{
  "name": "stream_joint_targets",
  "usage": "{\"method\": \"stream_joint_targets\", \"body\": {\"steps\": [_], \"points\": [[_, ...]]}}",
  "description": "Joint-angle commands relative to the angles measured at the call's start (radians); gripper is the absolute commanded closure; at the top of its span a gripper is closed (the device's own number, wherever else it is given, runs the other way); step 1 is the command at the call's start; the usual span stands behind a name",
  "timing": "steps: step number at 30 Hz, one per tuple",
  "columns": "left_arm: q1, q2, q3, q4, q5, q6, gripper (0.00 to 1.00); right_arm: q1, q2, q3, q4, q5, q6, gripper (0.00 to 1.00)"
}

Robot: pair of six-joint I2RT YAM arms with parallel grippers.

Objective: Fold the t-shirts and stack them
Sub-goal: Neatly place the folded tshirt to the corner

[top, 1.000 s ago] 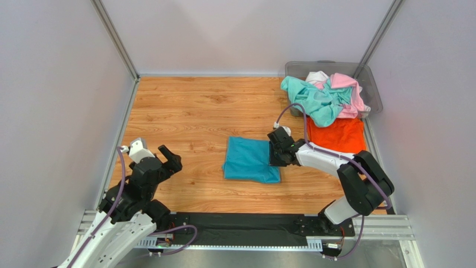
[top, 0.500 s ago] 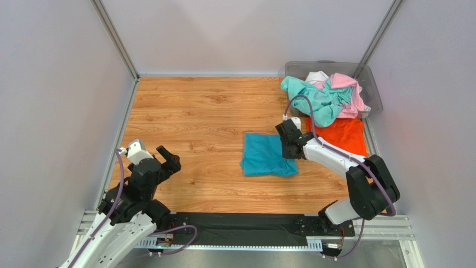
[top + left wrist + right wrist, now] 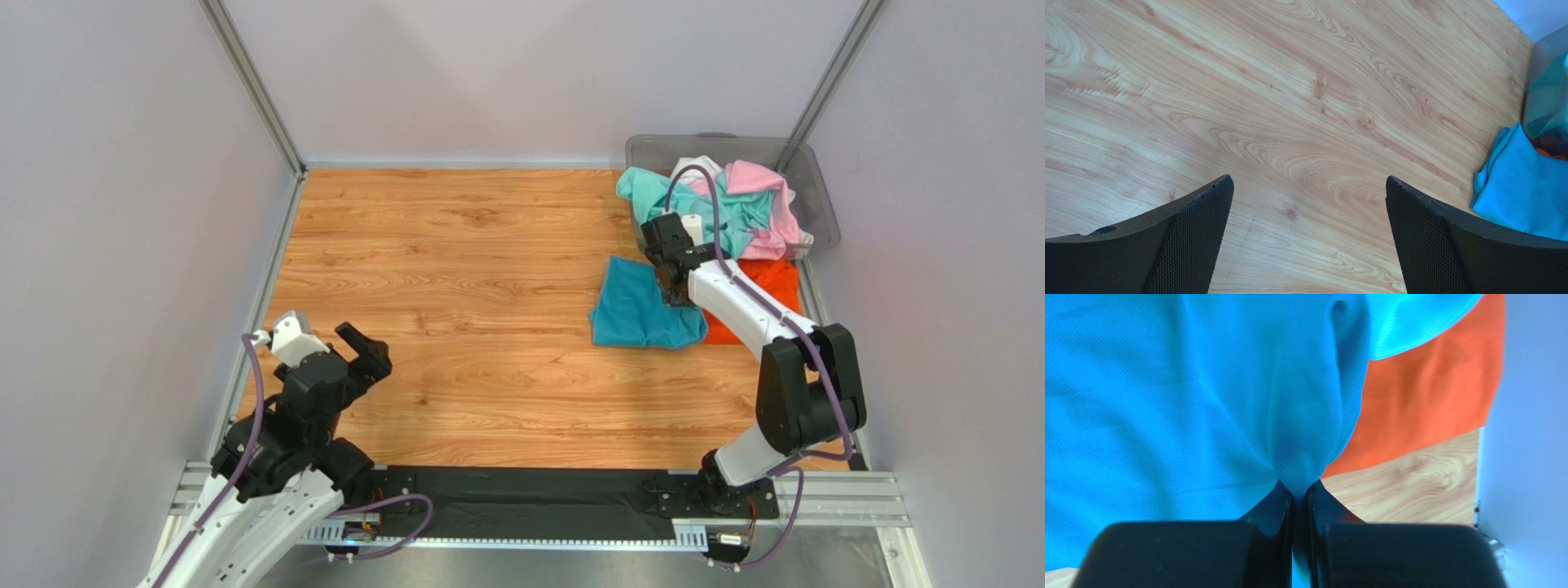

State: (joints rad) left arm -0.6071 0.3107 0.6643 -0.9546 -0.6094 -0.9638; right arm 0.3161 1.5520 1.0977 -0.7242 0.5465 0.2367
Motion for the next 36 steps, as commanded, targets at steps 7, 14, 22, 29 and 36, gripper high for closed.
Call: {"method": "stream_joint_targets", "body": {"steps": [7, 14, 22, 29, 36], "points": [[-0.002, -0.019, 0.001, -0.012, -0.035, -0.021, 0.0, -0.066, -0.046, 0.105, -0.06, 0.105, -0.066, 1.0], [-0.002, -0.022, 0.001, -0.012, -0.038, -0.021, 0.0, -0.166, -0.079, 0.175, -0.104, 0.07, -0.065, 1.0], [-0.002, -0.024, 0.0, -0.01, -0.049, -0.024, 0.0, -0.268, -0.053, 0.248, -0.119, 0.023, -0.085, 1.0], [0.0, -0.024, 0.003, -0.007, -0.05, -0.026, 0.0, -0.307, -0.064, 0.327, -0.159, -0.068, -0.079, 1.0], [-0.002, -0.024, 0.001, -0.007, -0.05, -0.024, 0.0, -0.402, -0.083, 0.33, -0.169, -0.155, -0.05, 1.0]]}}
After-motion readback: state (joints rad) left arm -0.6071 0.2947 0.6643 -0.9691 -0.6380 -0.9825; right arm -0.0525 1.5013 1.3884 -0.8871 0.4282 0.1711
